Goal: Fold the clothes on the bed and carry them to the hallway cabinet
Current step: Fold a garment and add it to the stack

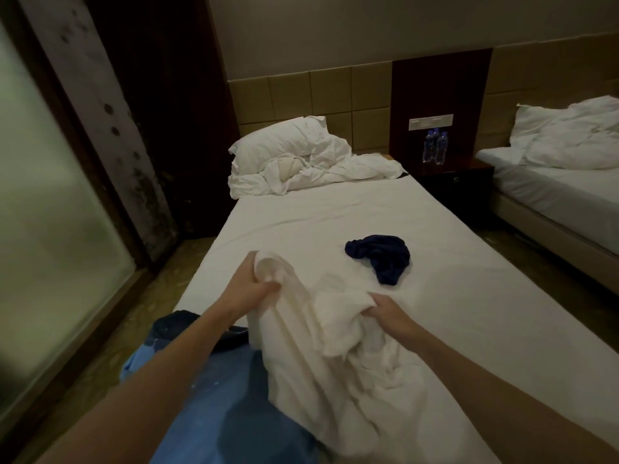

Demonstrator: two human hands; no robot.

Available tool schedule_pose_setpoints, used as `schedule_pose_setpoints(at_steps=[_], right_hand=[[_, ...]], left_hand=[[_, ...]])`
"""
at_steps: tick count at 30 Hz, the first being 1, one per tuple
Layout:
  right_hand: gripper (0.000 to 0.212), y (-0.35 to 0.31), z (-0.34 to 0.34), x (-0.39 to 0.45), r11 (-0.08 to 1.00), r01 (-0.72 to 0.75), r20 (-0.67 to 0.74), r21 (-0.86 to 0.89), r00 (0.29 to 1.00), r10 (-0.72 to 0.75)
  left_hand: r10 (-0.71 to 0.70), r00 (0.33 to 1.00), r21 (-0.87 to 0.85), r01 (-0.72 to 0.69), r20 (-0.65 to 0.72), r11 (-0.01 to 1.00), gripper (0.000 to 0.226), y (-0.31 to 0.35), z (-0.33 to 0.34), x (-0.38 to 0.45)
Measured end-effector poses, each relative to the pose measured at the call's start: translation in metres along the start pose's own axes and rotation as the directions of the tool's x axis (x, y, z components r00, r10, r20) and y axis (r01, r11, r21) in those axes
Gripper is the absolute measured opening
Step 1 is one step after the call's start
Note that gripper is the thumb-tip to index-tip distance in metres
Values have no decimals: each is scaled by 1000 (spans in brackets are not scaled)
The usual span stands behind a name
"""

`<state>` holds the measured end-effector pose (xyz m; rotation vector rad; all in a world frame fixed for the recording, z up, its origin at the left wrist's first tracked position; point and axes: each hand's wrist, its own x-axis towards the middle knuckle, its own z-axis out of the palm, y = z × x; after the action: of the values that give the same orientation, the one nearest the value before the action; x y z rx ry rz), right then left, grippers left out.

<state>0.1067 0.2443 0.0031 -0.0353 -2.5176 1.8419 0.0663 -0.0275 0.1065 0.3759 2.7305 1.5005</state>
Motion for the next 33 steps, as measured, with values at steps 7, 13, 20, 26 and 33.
schedule_pose_setpoints(at_steps=[7,13,20,26,33], right_hand=[[14,-102,-3,-2,973,211,19,-91,978,-210],[48,-108,-23,-12,969,145,-59,199,989,-136],[65,-44,-12,-22,995,-61,283,-84,956,82],[37,-45,-13,-25,976,-175,273,131,953,135],[56,-61,-20,-33,827,-256,341,501,936,83]], left_hand=[[291,884,115,-353,367,928,135,21,58,4],[436,900,96,-431,-27,897,39,48,66,15],[154,981,-532,-194,-120,824,27,80,40,10],[133,988,-499,-156,-82,852,35,72,2,6],[91,996,-603,-61,20,795,31,56,-17,3]])
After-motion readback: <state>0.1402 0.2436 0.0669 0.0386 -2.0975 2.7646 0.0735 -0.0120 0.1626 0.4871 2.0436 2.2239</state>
